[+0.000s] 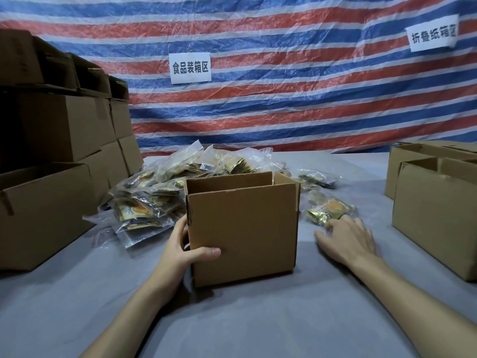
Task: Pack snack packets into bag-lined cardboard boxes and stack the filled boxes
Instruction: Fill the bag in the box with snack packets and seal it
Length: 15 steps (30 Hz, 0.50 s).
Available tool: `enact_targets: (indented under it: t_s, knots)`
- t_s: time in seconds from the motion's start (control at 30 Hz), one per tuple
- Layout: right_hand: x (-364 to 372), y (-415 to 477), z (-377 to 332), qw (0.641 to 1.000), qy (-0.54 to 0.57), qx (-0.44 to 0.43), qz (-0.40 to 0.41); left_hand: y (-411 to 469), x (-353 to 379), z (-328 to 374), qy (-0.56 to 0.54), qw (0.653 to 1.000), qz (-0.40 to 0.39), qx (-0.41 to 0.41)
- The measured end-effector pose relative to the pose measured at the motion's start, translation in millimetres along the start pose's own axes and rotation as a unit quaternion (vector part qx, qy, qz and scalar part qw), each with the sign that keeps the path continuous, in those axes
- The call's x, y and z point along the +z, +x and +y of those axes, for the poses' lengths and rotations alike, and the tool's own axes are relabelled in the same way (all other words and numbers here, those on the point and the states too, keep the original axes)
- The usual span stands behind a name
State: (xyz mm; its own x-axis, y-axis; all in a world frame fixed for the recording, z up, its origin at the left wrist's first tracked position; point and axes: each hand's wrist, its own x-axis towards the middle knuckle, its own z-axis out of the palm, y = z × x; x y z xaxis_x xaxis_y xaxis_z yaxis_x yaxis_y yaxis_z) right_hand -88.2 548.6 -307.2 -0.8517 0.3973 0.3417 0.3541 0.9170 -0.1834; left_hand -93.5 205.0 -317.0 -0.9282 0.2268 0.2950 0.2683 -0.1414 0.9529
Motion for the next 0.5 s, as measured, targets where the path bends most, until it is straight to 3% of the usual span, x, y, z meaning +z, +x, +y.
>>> enact_targets:
  t_s: [0.1, 0.27, 0.5]
  knots:
    - [-3.2, -2.0, -0.7, 1.000, 0.000, 0.026, 0.004, -0.3, -0.7, -0.1, 0.000, 1.000, -0.001, -0.002]
    - [-8.2, -2.1, -1.9, 0.991, 0.107, 0.078, 0.009, -0.1, -1.0, -0.3, 0.003, 1.000, -0.001, -0.002]
    - [-3.9, -3.0, -0.7, 0.995, 0.073, 0.062, 0.022, 1.0, -1.5, -1.3, 0.003, 1.000, -0.002, -0.002]
